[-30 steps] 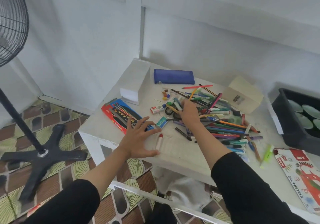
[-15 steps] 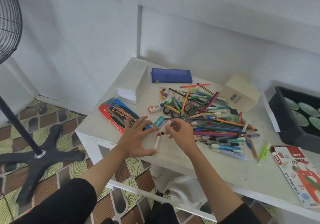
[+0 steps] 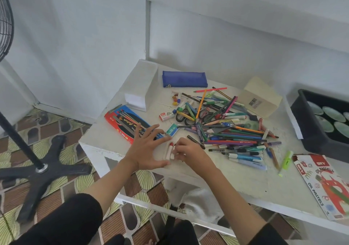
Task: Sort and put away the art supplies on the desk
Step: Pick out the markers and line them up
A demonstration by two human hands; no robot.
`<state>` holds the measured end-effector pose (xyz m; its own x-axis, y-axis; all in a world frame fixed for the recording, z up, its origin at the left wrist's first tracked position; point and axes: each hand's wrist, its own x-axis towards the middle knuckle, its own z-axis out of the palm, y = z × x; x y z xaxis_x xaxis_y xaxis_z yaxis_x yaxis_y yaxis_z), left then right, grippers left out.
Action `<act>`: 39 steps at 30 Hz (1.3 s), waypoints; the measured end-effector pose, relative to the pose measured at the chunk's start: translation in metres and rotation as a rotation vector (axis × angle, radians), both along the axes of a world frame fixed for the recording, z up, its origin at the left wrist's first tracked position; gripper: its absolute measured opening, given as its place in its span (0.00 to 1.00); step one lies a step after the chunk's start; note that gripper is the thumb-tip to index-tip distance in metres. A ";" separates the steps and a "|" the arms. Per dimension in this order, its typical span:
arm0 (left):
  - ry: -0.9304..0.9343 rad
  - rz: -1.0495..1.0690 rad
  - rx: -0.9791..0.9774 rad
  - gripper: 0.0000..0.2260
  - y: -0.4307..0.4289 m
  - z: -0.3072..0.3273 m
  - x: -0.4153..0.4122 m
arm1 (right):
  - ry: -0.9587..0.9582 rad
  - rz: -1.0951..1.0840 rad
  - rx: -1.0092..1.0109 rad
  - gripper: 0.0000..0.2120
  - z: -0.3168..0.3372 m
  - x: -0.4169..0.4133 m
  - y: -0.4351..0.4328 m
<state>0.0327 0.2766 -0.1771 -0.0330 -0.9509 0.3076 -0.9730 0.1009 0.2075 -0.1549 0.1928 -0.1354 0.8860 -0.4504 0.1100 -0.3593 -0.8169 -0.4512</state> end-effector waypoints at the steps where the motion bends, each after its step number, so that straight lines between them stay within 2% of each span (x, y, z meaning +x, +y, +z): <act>1: 0.003 -0.001 0.000 0.34 0.000 0.000 0.000 | 0.024 0.017 -0.012 0.03 0.002 0.001 -0.001; 5: 0.014 -0.003 -0.009 0.35 0.001 0.001 -0.001 | 0.097 0.023 0.005 0.07 0.009 0.003 -0.005; 11: -0.034 0.016 0.019 0.34 0.002 0.003 -0.003 | 0.168 0.040 0.060 0.04 0.015 0.008 -0.009; 14: -0.052 0.026 -0.008 0.34 0.004 0.005 -0.006 | 0.149 -0.029 0.106 0.05 0.026 0.012 -0.022; 20: -0.044 0.033 -0.017 0.33 0.005 0.008 -0.005 | 0.011 -0.192 -0.033 0.06 0.042 0.027 -0.074; 23: -0.052 0.035 0.019 0.34 0.003 0.007 -0.004 | 0.008 -0.293 -0.101 0.11 0.045 0.045 -0.101; 27: -0.061 0.034 0.054 0.34 0.003 0.007 -0.002 | 0.194 -0.296 -0.196 0.19 0.045 0.069 -0.118; 30: -0.067 0.034 0.065 0.35 0.002 0.007 -0.001 | 0.369 -0.267 -0.350 0.16 0.041 0.077 -0.119; 32: -0.069 0.032 0.071 0.35 0.002 0.006 0.000 | 0.399 -0.251 -0.444 0.14 0.040 0.078 -0.118; 35: -0.064 0.031 0.073 0.35 0.001 0.005 0.000 | 0.311 -0.258 -0.440 0.11 0.037 0.075 -0.117; 39: -0.062 0.036 0.073 0.35 0.001 0.004 0.000 | -0.087 -0.358 -0.261 0.07 0.031 0.063 -0.107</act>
